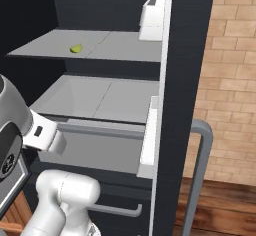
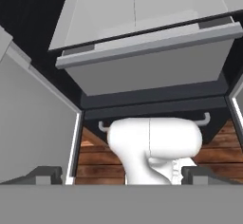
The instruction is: There is a bowl on the dining counter. Grab a lemon wedge from the fridge and place it in the bowl. Then get the liquor bottle and glass cup from the cabinet and place them next to the bowl.
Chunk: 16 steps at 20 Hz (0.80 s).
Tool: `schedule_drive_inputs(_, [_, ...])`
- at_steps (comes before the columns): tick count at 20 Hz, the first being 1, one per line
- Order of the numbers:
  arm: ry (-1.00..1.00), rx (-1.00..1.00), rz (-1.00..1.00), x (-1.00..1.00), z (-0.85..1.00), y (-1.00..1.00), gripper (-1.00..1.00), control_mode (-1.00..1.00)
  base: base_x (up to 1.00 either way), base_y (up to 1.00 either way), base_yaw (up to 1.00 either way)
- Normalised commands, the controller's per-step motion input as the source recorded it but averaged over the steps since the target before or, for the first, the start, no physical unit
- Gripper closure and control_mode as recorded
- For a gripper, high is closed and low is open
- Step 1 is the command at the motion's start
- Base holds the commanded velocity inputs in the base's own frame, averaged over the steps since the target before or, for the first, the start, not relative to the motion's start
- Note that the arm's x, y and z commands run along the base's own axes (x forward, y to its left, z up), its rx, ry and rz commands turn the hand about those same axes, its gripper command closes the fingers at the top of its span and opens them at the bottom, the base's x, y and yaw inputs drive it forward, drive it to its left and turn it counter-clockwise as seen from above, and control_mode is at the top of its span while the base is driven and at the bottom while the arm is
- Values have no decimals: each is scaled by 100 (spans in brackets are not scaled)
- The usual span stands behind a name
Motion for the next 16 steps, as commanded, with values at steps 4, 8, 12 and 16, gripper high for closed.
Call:
schedule_drive_inputs(4, [-5, -18, -7, 34, 46, 35, -100, -100, 0, 0, 0])
schedule_drive_inputs(8, [-1, -17, -10, 45, 57, 36, -100, -100, 0, 0, 0])
schedule_drive_inputs(12, [-9, -15, -1, 52, 26, 7, -100, -100, 0, 0, 0])
schedule_drive_inputs(16, [-16, -17, 0, 63, 13, 10, -100, -100, 0, 0, 0])
